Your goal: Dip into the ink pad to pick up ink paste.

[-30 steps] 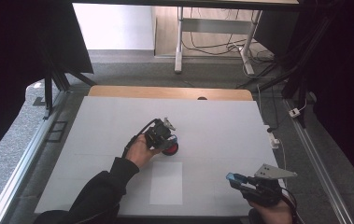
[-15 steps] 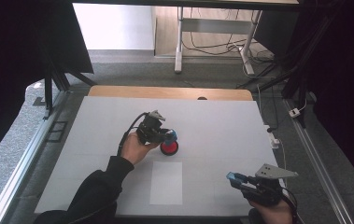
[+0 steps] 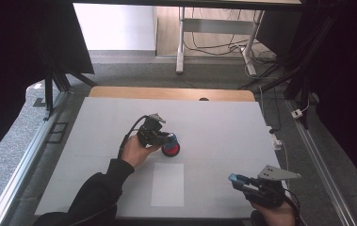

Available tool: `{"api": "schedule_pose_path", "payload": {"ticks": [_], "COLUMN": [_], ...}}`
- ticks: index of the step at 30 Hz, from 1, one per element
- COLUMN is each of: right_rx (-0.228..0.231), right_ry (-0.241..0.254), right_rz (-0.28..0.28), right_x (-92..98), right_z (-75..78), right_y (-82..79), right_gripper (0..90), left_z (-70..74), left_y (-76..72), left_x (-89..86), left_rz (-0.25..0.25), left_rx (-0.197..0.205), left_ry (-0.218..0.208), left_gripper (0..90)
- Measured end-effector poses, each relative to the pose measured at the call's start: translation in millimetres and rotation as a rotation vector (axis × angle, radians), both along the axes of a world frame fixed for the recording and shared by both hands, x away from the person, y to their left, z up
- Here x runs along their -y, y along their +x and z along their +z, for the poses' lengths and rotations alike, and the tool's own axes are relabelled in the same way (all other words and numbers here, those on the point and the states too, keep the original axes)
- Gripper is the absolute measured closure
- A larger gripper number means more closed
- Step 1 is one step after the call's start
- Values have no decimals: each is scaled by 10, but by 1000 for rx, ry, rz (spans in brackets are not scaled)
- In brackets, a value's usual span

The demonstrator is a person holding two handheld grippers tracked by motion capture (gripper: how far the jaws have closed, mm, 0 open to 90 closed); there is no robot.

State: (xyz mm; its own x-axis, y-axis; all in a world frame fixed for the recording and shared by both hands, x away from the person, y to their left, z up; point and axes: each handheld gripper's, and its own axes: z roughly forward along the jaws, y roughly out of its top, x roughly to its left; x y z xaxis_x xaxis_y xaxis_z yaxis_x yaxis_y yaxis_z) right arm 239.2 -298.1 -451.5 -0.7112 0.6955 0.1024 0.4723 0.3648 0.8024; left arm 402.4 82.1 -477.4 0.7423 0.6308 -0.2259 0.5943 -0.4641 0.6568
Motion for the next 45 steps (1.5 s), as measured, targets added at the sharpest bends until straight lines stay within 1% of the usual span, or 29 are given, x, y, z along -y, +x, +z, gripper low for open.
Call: {"api": "schedule_pose_path", "payload": {"ticks": [4,9,13,15,16,18,21,27,32,34,36,38,43,45], "right_rx": [0,0,0,-1,-1,-1,-3,-1,-3,-2,-2,-2,-4,-3], "right_ry": [0,0,1,2,2,1,4,4,4,4,3,1,-3,-8], "right_rz": [1,1,0,0,1,1,3,3,2,3,4,3,13,13], "right_x": [0,0,1,2,2,2,2,-2,-1,-2,-2,-4,-9,-12], "right_z": [0,0,1,0,0,0,-1,-3,-3,-4,-4,-5,-5,-5], "right_y": [0,0,-1,0,1,1,2,2,2,2,2,1,1,-1], "right_gripper": [682,682,682,682,682,681,682,682,682,681,682,682,682,682], "left_z": [-32,-72,-111,-122,-121,-115,-106,-81,-70,-66,-66,-69,-94,-104], "left_y": [8,24,46,54,57,49,20,-62,-115,-128,-126,-109,-25,-2], "left_x": [18,28,33,26,27,42,83,185,254,275,276,254,140,110], "left_rz": [-4,3,12,17,18,13,2,-19,-22,-22,-19,-18,-14,-10], "left_rx": [-4,-4,-14,-19,-21,-12,18,85,122,131,127,114,49,31], "left_ry": [11,20,30,18,20,34,65,146,194,209,207,192,114,90], "left_gripper": [704,704,704,704,705,705,706,707,708,708,708,707,707,707]}}
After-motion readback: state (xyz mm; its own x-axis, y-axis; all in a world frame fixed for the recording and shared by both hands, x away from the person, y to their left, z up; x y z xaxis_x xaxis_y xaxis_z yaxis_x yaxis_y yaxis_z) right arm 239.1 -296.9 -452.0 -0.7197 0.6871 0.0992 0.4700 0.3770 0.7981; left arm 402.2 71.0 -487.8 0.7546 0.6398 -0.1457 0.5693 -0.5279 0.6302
